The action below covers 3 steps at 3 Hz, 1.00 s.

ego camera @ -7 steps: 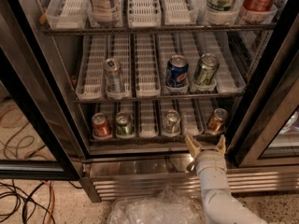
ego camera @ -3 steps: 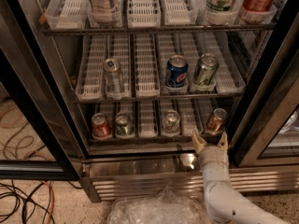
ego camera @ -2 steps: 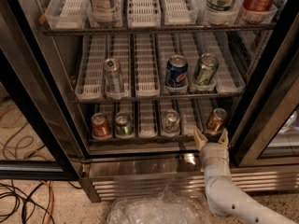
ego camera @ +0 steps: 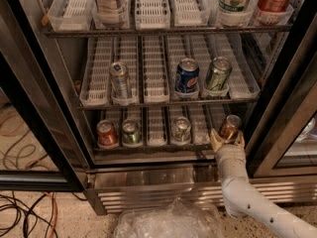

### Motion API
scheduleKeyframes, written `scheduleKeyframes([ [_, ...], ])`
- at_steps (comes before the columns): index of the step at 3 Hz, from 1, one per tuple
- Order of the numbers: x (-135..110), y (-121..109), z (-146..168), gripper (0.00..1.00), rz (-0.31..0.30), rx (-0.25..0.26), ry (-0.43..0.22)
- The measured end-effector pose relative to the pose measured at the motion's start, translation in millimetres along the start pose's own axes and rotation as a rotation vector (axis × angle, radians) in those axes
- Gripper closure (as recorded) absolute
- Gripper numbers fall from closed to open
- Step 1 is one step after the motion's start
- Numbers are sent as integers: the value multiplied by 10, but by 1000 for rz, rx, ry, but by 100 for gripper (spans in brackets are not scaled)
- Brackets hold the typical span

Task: Pick orange can from bottom shelf of fridge

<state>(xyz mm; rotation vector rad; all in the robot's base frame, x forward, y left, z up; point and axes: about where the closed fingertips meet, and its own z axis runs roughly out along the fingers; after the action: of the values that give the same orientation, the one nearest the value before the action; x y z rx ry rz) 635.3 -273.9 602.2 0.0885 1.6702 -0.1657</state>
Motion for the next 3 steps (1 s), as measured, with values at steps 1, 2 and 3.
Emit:
scheduleKeyframes([
  [1,7,-54,78,34,-8,8,2],
  [2,30,-112,182,34,-29,20,5],
  [3,49,-159,307,35,-43,30,11],
])
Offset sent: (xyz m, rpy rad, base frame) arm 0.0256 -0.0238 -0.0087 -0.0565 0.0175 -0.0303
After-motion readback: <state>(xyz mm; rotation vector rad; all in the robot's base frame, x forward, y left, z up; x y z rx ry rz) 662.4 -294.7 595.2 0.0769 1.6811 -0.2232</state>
